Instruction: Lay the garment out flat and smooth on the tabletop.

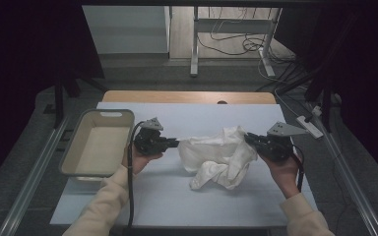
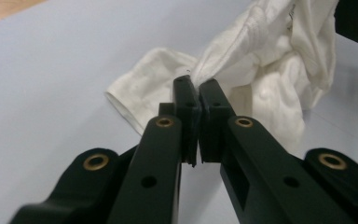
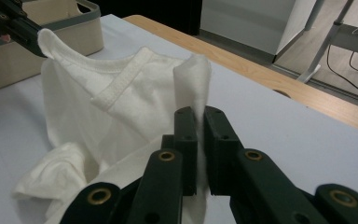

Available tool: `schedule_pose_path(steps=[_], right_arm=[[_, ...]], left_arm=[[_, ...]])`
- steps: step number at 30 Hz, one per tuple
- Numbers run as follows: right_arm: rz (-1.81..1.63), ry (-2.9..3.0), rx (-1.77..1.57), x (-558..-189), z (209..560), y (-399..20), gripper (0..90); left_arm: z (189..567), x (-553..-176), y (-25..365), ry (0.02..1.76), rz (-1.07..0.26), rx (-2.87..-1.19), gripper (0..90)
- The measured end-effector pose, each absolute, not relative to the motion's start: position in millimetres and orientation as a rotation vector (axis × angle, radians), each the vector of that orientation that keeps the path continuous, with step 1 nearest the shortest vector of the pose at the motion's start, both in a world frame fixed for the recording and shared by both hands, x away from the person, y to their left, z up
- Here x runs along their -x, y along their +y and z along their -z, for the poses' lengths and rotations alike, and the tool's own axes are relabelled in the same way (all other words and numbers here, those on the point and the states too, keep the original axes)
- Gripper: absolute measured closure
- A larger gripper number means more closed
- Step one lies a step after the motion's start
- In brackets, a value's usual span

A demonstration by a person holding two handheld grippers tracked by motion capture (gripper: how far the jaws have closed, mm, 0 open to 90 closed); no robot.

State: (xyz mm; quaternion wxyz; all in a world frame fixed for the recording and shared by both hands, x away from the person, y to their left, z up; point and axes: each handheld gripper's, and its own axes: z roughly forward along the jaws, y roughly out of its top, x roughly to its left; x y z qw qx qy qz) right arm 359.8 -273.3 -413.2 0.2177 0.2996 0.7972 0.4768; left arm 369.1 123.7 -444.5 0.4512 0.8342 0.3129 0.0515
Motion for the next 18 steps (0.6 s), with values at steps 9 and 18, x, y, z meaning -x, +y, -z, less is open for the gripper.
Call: schedule_pose_path(steps=[9, 18], right_arm=[[-1.262, 2.228, -0.860, -383, 414, -271, 83.6], [-1.259, 2.225, -0.879, -396, 417, -273, 83.6]], left_arm=[[441, -389, 116, 0.826, -0.153, -2.076, 86.6], [435, -405, 112, 0.841, -0.154, -2.091, 86.5]])
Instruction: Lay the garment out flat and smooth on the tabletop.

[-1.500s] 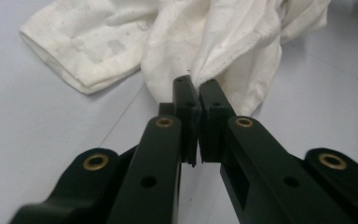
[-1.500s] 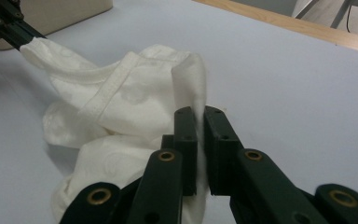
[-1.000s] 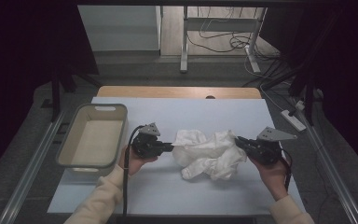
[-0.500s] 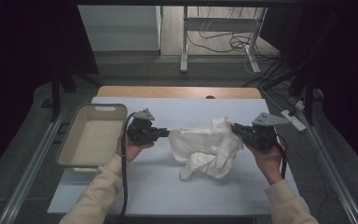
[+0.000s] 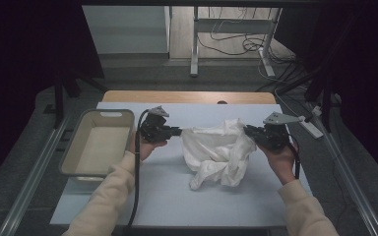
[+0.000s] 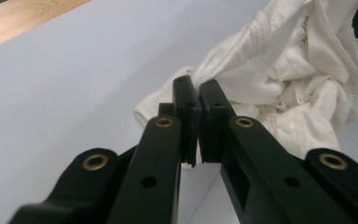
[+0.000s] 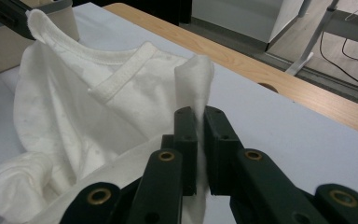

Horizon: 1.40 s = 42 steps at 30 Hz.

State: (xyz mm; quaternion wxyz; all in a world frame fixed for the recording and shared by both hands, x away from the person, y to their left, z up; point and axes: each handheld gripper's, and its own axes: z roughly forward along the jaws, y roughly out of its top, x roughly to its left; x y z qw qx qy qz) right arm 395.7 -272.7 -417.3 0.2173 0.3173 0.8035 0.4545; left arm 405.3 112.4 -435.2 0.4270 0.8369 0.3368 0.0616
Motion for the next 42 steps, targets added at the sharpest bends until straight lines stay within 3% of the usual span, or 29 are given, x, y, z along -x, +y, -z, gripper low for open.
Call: schedule_pose_path(steps=[23, 25, 26, 27, 29, 31, 42], right_arm=[[-1.189, 2.209, -0.931, -441, 413, -260, 82.7], [-1.181, 2.193, -0.941, -446, 415, -262, 81.5], [-1.175, 2.194, -0.956, -449, 417, -263, 78.4], [-1.160, 2.197, -0.972, -452, 419, -263, 71.5], [-1.123, 2.189, -1.026, -457, 423, -264, 55.9], [-1.139, 2.177, -1.062, -456, 425, -266, 46.6], [-1.217, 2.236, -0.942, -421, 419, -254, 44.6]], left_arm=[[429, -445, 105, 0.937, -0.188, -2.118, 84.8], [431, -449, 102, 0.964, -0.207, -2.122, 79.8], [432, -451, 100, 0.979, -0.219, -2.128, 71.9], [434, -452, 98, 0.985, -0.216, -2.133, 64.2], [435, -452, 96, 0.980, -0.199, -2.139, 57.8], [434, -449, 95, 0.971, -0.198, -2.158, 50.0], [426, -414, 89, 0.872, -0.206, -2.137, 43.7]])
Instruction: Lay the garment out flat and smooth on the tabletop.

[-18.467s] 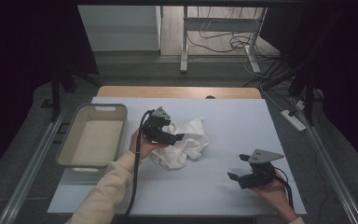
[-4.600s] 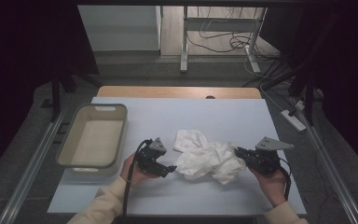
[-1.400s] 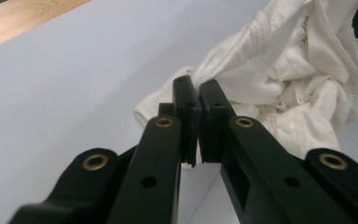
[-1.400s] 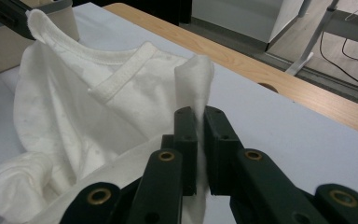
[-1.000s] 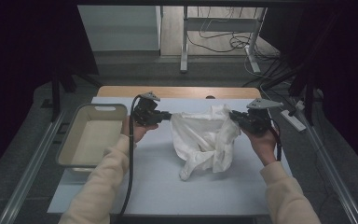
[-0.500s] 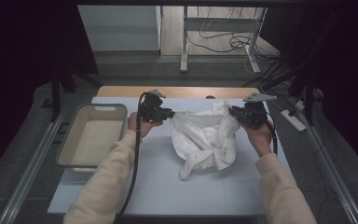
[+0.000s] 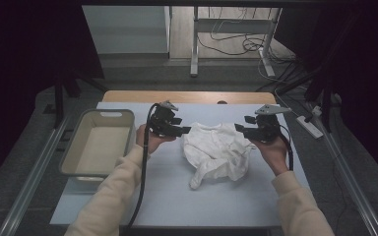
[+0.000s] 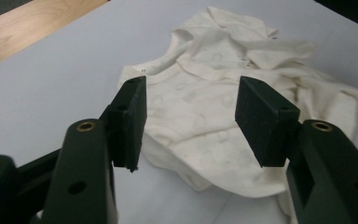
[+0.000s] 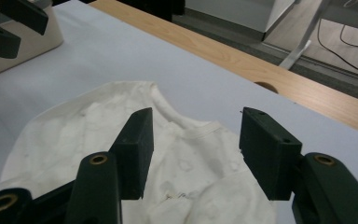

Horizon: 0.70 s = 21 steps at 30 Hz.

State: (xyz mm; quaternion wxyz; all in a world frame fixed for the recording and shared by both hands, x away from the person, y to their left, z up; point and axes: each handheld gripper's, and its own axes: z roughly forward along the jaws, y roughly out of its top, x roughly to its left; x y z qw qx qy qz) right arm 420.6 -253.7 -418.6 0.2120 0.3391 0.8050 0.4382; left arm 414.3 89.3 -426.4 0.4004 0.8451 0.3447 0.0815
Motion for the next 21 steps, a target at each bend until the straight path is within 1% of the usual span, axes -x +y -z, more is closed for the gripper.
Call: schedule_pose_path(steps=[3, 8, 13, 21], right_arm=[[-1.226, 2.254, -0.940, -412, 422, -253, 44.6], [-1.229, 2.277, -0.947, -399, 430, -255, 44.6], [-1.243, 2.287, -0.956, -391, 435, -260, 44.9], [-1.266, 2.293, -0.967, -383, 448, -261, 45.4]], left_arm=[[425, -402, 89, 0.858, -0.224, -2.138, 39.9], [429, -387, 94, 0.853, -0.223, -2.132, 38.7], [442, -380, 101, 0.885, -0.205, -2.141, 37.6], [460, -374, 105, 0.921, -0.164, -2.106, 36.3]])
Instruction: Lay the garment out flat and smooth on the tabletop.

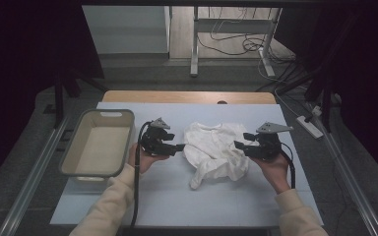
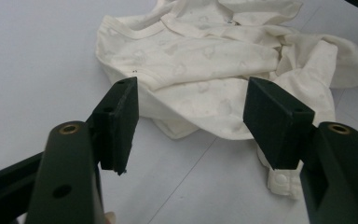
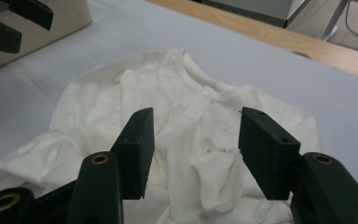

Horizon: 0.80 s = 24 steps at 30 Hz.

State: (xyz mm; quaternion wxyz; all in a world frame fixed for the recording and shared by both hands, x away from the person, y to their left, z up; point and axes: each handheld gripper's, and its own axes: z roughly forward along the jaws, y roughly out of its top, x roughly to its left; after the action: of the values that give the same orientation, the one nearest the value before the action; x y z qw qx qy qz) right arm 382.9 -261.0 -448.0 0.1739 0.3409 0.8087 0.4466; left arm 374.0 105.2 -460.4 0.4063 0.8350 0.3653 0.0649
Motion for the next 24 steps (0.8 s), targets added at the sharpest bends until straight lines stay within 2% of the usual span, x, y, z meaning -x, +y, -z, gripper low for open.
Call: schedule_pose_path(steps=[4, 18, 24], right_arm=[[-1.216, 2.316, -0.958, -383, 456, -261, 45.4], [-1.159, 2.310, -0.993, -384, 462, -272, 45.6], [-1.087, 2.336, -1.013, -389, 473, -273, 48.9]], left_arm=[[468, -374, 103, 0.928, -0.128, -2.114, 35.6], [478, -371, 99, 0.938, -0.131, -2.152, 34.3], [481, -371, 99, 0.943, -0.128, -2.162, 33.8]])
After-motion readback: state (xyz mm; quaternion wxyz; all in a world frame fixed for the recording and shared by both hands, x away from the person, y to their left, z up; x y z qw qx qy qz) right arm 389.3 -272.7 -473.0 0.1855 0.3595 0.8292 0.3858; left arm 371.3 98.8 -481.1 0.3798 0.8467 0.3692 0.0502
